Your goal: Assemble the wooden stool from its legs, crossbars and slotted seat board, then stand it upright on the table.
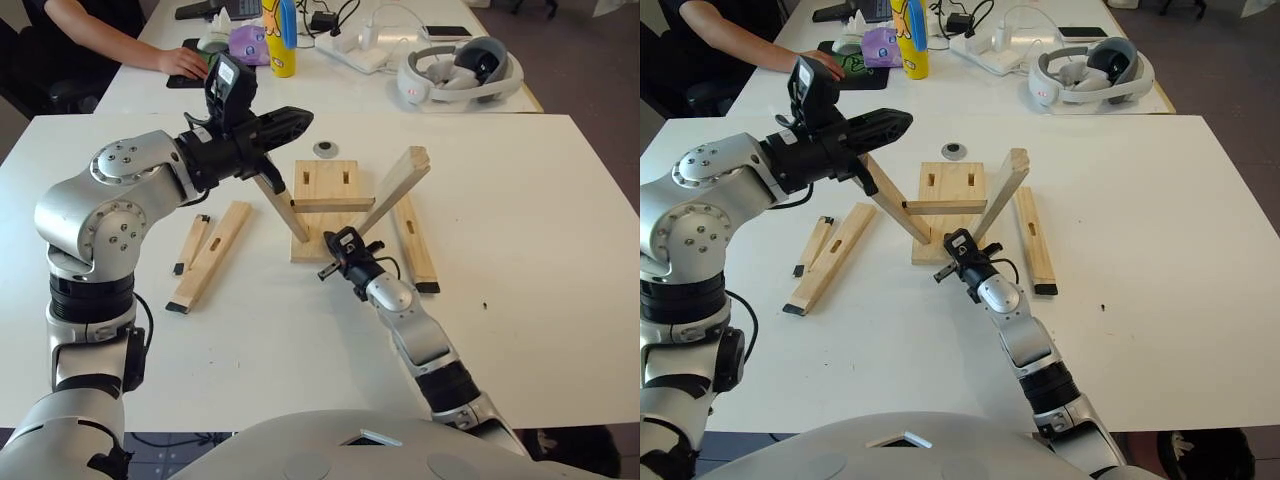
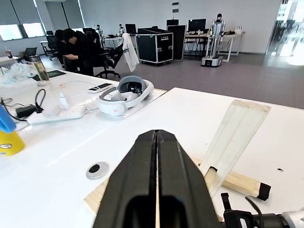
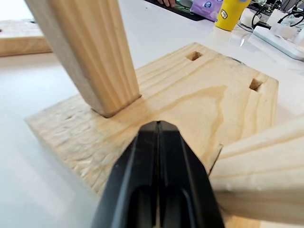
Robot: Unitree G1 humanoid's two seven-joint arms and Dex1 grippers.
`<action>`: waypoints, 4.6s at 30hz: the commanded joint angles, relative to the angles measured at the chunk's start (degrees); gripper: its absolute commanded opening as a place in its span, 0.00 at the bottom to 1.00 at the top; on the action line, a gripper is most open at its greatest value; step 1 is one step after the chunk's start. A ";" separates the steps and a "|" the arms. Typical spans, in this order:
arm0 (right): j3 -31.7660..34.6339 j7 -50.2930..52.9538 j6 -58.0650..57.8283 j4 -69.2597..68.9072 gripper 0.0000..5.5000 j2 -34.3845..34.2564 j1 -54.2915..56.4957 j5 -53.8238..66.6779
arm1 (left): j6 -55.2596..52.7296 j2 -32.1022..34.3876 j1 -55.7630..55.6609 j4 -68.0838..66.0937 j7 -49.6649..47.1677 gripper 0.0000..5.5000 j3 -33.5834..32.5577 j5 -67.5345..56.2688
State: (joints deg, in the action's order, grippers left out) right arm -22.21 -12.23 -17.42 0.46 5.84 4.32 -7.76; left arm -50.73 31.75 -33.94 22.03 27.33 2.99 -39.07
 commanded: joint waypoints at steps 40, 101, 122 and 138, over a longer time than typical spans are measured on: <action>6.10 -11.78 -7.92 -42.00 0.00 12.58 -16.50 10.31 | 22.59 -13.80 27.21 26.27 -23.73 0.00 -9.15 24.75; 11.67 3.06 -27.24 -32.45 0.00 11.25 -8.25 4.50 | -5.45 -17.05 40.86 16.72 -21.81 0.00 0.58 28.27; -0.73 -5.47 -27.65 -19.29 0.00 14.13 -0.15 0.95 | 0.72 -11.77 25.48 -2.82 -9.88 0.00 11.63 30.86; -1.83 -8.41 -26.62 -17.54 0.00 15.78 1.92 0.19 | 4.20 -7.04 32.17 -1.66 -9.30 0.00 11.54 35.78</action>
State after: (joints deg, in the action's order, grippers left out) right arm -23.62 -20.03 -44.25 -17.26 21.41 6.23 -7.09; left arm -45.88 23.22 -3.14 18.60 18.05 15.48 -4.26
